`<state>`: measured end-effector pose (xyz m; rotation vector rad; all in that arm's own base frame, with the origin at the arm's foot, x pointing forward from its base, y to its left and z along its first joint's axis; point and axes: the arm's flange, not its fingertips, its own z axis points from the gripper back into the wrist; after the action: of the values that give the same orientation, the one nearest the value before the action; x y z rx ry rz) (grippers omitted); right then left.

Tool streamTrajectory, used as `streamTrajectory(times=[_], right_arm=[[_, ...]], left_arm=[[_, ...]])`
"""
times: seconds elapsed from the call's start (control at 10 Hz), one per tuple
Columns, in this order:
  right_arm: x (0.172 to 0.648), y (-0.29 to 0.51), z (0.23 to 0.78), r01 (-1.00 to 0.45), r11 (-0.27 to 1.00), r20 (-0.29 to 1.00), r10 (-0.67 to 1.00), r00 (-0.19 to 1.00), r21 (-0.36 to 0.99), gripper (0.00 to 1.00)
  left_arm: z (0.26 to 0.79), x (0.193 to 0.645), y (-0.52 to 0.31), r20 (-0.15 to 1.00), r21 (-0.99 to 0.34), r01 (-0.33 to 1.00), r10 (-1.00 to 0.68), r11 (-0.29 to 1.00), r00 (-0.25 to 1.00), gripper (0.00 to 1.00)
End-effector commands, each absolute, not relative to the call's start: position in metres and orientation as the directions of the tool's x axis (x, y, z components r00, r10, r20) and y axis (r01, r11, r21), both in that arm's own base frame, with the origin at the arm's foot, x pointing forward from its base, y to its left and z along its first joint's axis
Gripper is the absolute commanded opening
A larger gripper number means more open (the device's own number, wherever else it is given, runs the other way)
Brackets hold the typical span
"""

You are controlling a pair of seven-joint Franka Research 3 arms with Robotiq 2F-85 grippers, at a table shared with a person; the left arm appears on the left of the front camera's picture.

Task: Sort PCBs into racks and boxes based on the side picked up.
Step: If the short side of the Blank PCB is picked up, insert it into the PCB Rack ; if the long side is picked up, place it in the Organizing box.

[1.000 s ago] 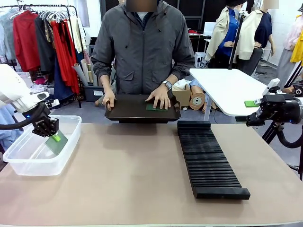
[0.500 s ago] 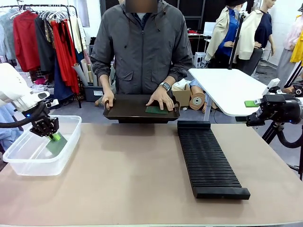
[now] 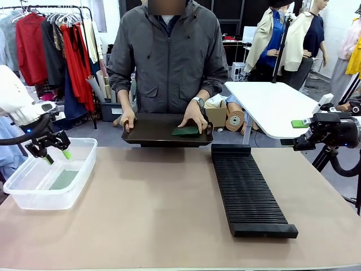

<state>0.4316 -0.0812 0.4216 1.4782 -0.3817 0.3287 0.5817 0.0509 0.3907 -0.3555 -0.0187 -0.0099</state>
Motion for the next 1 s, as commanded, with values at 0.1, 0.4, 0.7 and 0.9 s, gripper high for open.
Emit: streamTrajectory(times=[0.1, 0.4, 0.7, 0.9], right_arm=[[0.433, -0.082, 0.424, -0.448, 0.070, 0.451, -0.018, 0.893, 0.891, 1.00], [0.433, -0.082, 0.424, -0.448, 0.070, 0.451, -0.018, 0.893, 0.891, 1.00], [0.433, -0.082, 0.424, -0.448, 0.070, 0.451, -0.018, 0.893, 0.891, 1.00], [0.433, -0.082, 0.424, -0.448, 0.070, 0.451, -0.018, 0.893, 0.891, 1.00]], left_arm=[[0.417, 0.550, 0.038, 0.021, -0.297, -0.033, 0.041, 0.954, 0.999, 1.00], [0.431, 0.539, 0.035, 0.046, -0.280, -0.035, 0.049, 0.959, 0.998, 1.00], [0.432, 0.540, 0.036, 0.042, -0.285, -0.034, 0.048, 0.958, 0.998, 1.00], [0.430, 0.543, 0.036, 0.037, -0.288, -0.037, 0.049, 0.957, 0.998, 1.00]])
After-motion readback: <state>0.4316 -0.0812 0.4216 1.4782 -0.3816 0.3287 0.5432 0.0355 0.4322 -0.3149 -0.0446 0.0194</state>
